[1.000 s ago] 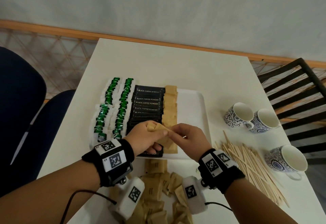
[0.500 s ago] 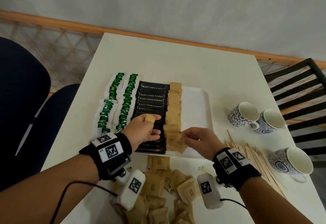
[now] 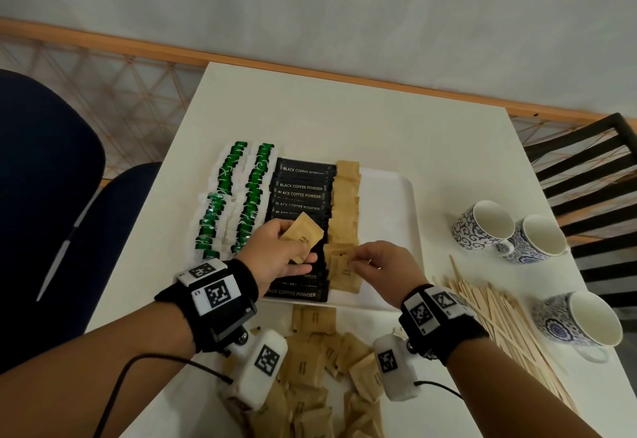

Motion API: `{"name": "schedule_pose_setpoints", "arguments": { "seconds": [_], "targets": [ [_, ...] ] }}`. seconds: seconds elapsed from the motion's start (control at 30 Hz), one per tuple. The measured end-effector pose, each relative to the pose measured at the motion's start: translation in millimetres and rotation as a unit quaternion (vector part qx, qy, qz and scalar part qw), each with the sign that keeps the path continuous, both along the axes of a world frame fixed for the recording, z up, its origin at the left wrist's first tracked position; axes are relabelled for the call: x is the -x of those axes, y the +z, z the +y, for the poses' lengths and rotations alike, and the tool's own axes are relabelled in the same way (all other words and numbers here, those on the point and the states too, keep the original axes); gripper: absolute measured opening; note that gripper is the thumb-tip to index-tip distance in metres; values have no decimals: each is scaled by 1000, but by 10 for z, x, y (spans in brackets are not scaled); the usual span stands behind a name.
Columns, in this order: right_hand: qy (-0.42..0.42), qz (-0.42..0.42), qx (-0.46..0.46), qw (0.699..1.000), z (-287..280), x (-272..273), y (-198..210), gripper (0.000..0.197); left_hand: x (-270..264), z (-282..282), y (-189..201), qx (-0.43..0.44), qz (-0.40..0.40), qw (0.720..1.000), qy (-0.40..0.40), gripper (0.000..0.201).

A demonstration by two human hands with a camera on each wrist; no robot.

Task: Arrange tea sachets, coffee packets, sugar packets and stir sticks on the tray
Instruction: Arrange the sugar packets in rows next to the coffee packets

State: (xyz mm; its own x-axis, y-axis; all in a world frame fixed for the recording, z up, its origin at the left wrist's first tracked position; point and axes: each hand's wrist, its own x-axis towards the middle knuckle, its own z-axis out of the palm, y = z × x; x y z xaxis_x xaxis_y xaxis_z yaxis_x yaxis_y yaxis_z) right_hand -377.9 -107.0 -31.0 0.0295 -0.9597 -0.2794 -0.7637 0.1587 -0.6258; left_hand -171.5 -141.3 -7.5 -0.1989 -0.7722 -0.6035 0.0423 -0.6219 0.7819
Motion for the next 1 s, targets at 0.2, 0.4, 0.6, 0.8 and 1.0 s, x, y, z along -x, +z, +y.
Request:
{"name": "schedule_pose_setpoints", "arguments": {
  "seconds": [0.2,0.4,0.6,0.8,1.0],
  "targets": [
    [31,1,-35,999,54,-12,-60,10,3,8,-26,-3,7,1000,9,24],
    [1,-10,37,999,73,-42,-71,11,3,4,-30,-2,-2,1000,-5,35],
    [-75,-117,89,986,65,-112,117,16,38,41,-30,54,-57,994,-72,26],
    [39,-36,30,998,85,-147,220,16,148,87,40,110,-83,981,-133,30],
    [-73,-117,-22,990,207,-2,164,5,174,114,28,99,-79,988,-90,12]
  ]
}}
